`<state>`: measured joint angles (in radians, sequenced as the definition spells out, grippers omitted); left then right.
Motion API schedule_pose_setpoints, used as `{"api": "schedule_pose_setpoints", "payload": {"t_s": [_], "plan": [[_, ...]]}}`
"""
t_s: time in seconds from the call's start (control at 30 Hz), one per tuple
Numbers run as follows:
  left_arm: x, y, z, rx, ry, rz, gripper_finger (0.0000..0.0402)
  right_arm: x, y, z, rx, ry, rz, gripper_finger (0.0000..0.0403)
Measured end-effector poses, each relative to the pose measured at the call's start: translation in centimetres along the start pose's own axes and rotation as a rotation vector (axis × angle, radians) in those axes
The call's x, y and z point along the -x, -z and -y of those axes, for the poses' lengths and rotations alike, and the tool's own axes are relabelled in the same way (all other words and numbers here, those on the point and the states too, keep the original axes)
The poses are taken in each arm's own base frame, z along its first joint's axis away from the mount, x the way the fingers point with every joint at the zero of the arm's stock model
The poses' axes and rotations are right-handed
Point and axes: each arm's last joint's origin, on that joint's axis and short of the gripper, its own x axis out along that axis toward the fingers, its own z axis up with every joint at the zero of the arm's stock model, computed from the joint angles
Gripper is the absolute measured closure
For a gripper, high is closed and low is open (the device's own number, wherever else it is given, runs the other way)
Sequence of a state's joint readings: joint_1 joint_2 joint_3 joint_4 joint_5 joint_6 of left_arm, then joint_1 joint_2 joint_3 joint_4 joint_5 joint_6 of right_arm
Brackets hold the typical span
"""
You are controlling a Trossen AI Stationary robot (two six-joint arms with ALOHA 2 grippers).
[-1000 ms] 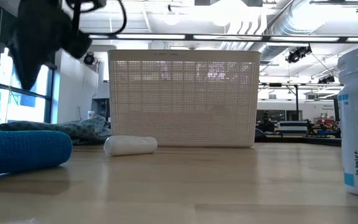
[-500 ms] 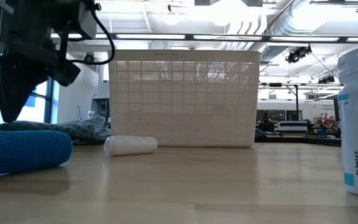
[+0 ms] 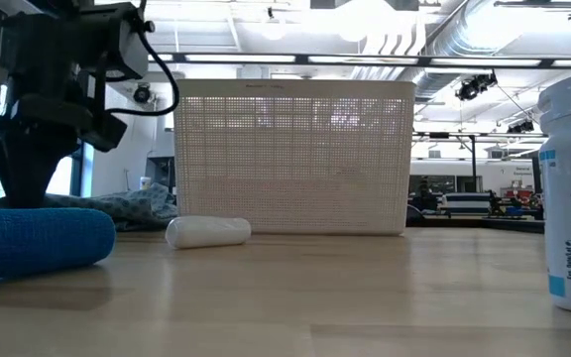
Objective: Pick & place medical supplies in basket/bin
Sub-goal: Put the green bandage into the white bin
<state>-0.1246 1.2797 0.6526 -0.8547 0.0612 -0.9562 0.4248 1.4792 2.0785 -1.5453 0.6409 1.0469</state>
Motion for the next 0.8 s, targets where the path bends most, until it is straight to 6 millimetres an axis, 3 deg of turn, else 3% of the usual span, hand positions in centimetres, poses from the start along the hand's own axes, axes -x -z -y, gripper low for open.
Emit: {"api": "schedule_pose_setpoints", "payload": {"t_s": [0.27,0.4,0.8], "plan": [[-0.4,-0.4,0.3,-0.069,-0.017,0.06,0.0186,-0.1,0.2,-0.3,-0.11,-0.029,-0.053,0.0204],[-0.7,-0.5,0.4,-0.063,-0.028,0.05,0.0208,-0.6,0.6,-1.0,-0.082,-0.034,-0.083,0.0204],[-0.7,-0.4,0.5,0.023,0.017,-0.012,0.0217,-0.5,1.5,-1.7,0.074,-0.065,-0.139,0.0204]]}}
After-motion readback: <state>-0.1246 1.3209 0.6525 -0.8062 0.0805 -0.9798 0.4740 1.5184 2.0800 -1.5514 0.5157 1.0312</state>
